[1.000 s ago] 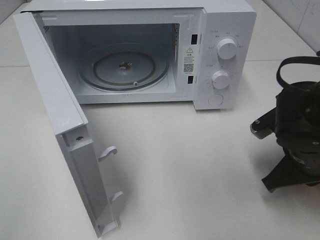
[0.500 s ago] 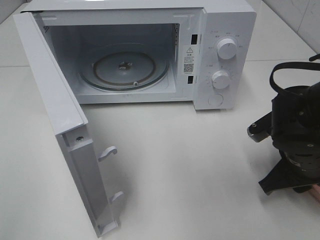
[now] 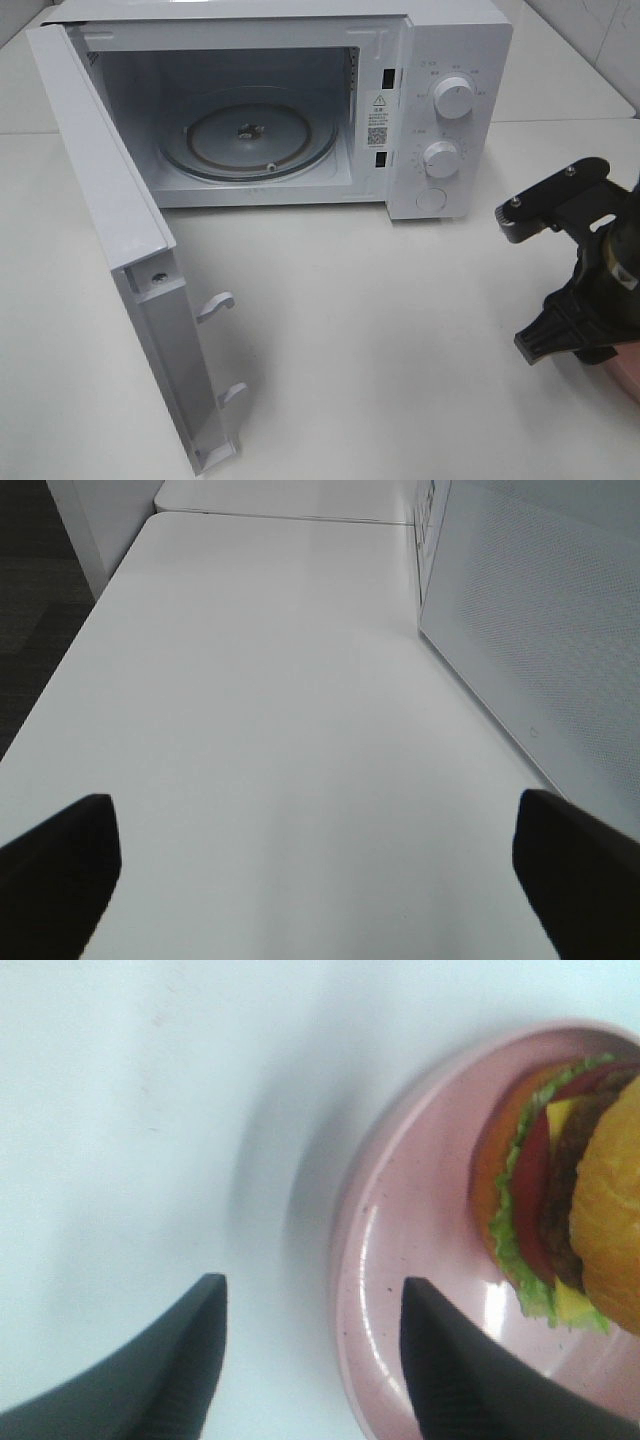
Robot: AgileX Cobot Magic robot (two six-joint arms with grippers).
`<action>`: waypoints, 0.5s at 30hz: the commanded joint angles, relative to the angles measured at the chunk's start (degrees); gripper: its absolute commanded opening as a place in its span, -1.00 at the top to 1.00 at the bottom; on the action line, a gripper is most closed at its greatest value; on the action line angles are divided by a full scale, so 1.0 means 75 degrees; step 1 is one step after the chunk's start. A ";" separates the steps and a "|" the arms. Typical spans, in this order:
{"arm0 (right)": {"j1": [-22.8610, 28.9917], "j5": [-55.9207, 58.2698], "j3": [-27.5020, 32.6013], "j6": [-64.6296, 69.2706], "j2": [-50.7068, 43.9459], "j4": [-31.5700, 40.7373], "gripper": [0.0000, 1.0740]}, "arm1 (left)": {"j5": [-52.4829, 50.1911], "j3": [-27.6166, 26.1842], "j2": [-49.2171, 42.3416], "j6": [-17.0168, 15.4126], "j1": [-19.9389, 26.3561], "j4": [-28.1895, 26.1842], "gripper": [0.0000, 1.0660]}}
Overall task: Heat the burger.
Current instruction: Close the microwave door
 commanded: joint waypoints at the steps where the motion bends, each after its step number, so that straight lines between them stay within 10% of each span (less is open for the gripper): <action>1: -0.0015 -0.0160 -0.0023 -0.0901 -0.0642 0.0519 -0.18 | -0.0092 0.0000 -0.0122 -0.0046 0.0000 0.0015 -0.88; 5: -0.0015 -0.0015 -0.0023 -0.1933 -0.1734 0.1352 -0.55 | -0.0092 0.0000 -0.0122 -0.0046 0.0000 0.0015 -0.88; 15: -0.0015 0.1314 -0.0023 -0.3743 -0.3048 0.2972 -0.54 | -0.0092 0.0000 -0.0122 -0.0046 0.0000 0.0015 -0.88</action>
